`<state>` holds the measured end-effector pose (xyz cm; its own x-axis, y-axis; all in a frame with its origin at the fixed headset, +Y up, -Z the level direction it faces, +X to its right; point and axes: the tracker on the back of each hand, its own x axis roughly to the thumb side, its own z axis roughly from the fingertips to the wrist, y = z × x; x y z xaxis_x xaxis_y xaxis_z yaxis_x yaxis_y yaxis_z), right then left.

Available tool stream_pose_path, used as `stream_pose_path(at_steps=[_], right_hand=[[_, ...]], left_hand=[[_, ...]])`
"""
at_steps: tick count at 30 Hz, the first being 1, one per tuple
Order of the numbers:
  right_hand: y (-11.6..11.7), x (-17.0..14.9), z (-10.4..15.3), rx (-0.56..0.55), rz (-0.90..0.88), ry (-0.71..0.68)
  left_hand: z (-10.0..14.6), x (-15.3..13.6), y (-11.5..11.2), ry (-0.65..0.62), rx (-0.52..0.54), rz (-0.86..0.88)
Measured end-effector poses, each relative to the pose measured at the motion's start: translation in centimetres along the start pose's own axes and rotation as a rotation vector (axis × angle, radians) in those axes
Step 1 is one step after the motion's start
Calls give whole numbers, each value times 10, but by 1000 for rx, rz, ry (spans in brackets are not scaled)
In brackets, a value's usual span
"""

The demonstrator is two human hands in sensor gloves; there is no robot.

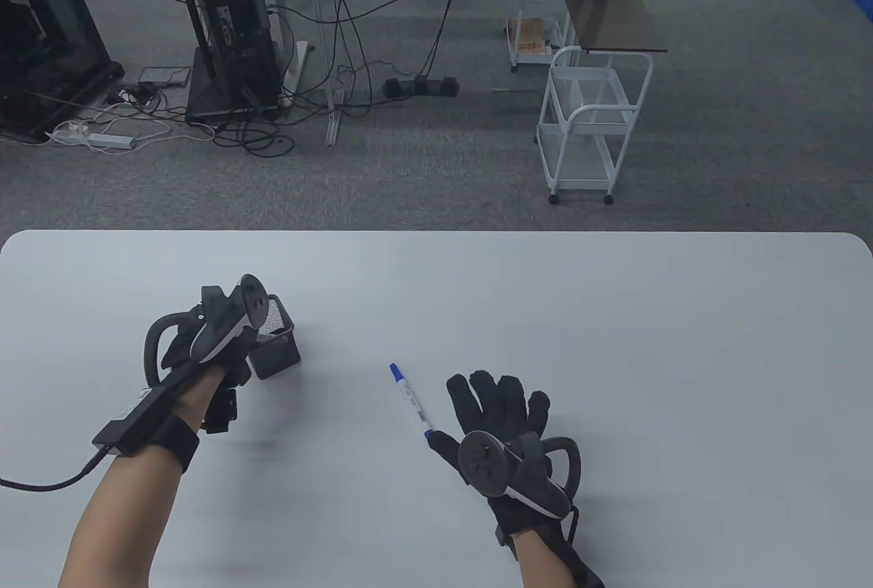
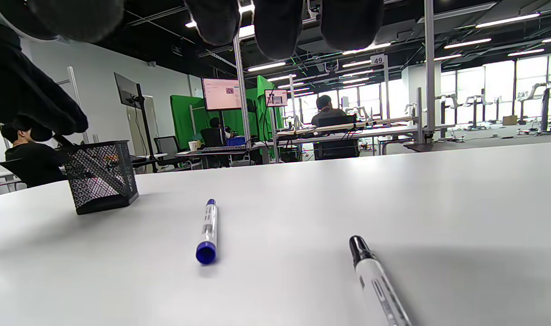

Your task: Insert the markers into the pen holder

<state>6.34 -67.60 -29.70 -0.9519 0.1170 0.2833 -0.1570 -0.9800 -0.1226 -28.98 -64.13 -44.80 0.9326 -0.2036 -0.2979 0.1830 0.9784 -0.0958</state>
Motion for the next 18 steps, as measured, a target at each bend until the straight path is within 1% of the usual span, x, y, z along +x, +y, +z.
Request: stream_pose_path(at_steps=[7, 10, 18], right_hand=[[0, 0, 0, -6, 2, -2], [0, 0, 0, -8, 0, -1], [-1, -1, 0, -13, 6, 2]], left_hand=[[12, -7, 17, -16, 20, 8], [23, -7, 26, -40, 58, 5], [56, 3, 49, -139, 112, 7]])
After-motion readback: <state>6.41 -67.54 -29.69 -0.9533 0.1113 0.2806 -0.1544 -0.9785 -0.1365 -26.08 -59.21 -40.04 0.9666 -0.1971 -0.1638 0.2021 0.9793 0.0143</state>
